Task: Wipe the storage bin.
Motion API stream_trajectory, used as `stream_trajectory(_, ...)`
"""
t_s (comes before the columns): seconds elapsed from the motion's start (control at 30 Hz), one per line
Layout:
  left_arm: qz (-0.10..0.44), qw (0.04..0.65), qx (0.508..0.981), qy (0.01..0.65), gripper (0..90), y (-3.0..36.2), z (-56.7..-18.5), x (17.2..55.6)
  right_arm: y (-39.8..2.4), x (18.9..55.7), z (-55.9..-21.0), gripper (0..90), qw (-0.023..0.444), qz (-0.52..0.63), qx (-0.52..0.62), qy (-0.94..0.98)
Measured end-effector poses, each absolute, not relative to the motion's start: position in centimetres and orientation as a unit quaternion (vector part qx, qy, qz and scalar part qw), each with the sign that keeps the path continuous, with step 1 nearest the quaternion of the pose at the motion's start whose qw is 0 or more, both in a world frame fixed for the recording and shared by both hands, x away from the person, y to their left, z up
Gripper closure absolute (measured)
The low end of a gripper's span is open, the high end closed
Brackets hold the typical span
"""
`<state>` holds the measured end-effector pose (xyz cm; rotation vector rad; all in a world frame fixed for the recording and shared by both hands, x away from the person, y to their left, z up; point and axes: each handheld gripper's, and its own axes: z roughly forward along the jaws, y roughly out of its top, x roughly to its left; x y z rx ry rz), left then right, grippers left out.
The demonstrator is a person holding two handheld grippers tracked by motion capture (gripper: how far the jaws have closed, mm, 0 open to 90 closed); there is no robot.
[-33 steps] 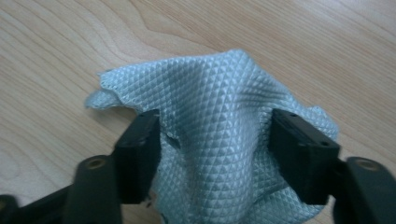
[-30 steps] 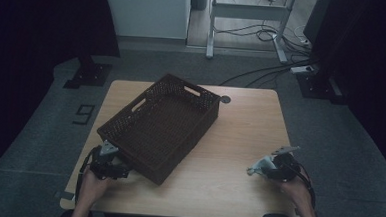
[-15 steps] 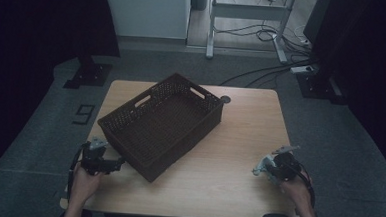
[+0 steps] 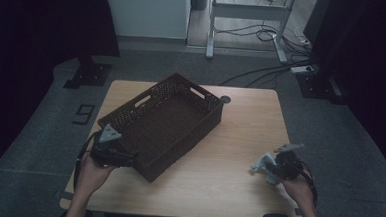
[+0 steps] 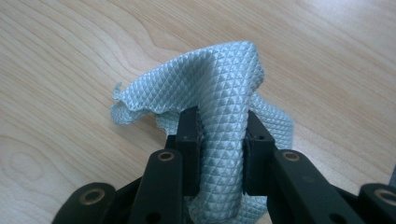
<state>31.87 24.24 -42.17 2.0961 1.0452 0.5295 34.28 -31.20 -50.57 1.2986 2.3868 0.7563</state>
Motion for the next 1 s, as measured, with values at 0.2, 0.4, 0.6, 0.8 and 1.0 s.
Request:
stream_trajectory(0.2,0.175,0.333,0.840,0.392,0.0,20.8,-43.2,33.7,-31.0,34.1,-50.1,70.8,0.157,0.274,0.448,0.836)
stream_trajectory(0.4,0.154,0.332,0.840,0.400,0.7,20.6,-44.7,34.0,-30.9,34.1,-50.0,70.2,0.153,0.277,0.444,0.838)
stream_trajectory(0.6,0.143,0.339,0.840,0.400,1.9,20.6,-44.8,33.7,-30.7,34.1,-50.0,69.9,0.150,0.279,0.441,0.840)
stream_trajectory(0.8,0.139,0.339,0.844,0.391,1.9,20.5,-44.8,32.3,-30.3,34.0,-49.8,69.9,0.149,0.281,0.438,0.841)
stream_trajectory(1.0,0.129,0.342,0.848,0.384,1.9,21.1,-44.9,30.6,-30.4,33.9,-49.6,70.4,0.147,0.286,0.439,0.839)
